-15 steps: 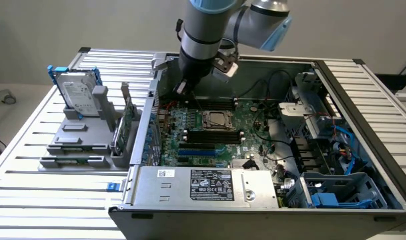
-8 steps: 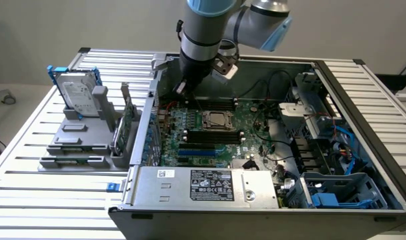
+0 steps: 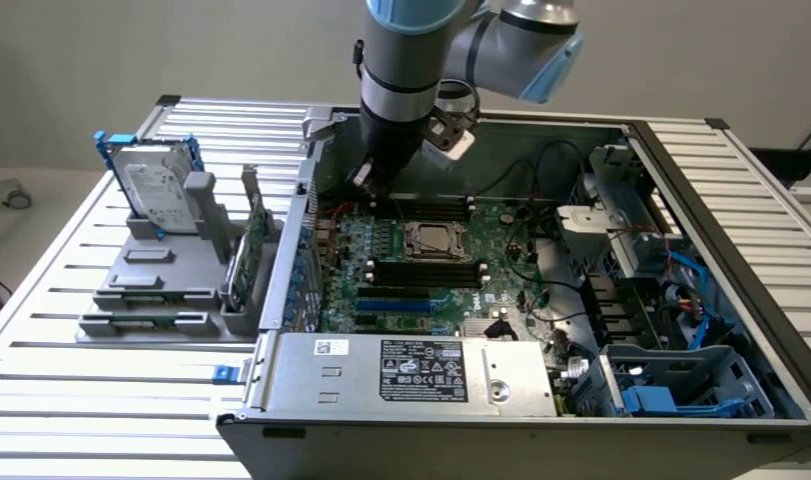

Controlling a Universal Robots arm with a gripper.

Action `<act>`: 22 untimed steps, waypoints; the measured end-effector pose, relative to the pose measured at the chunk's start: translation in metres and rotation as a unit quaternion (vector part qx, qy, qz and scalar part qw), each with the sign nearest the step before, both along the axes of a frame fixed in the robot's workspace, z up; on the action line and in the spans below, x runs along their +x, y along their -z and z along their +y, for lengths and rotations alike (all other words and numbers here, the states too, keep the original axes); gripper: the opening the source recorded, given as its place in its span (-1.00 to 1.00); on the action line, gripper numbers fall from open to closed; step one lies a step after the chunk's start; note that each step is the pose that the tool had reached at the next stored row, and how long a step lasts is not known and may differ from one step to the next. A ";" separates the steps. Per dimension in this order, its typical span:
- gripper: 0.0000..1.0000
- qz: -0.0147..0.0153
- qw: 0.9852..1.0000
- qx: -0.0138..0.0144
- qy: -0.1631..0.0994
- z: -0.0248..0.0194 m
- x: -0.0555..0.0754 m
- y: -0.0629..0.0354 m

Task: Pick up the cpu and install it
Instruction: 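Install the first cpu locking lever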

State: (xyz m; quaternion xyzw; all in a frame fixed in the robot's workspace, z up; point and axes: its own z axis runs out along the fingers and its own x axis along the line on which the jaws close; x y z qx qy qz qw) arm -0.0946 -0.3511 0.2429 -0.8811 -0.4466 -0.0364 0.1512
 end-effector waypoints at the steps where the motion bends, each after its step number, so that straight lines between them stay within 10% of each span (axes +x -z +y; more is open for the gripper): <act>1: -0.79 -0.002 1.000 0.000 0.005 0.0001 0.000 0.0000; 16: -0.79 -0.013 0.997 0.000 0.080 0.0002 0.000 -0.0063; 22: -0.79 -0.030 0.994 0.001 0.101 0.0004 0.000 -0.0069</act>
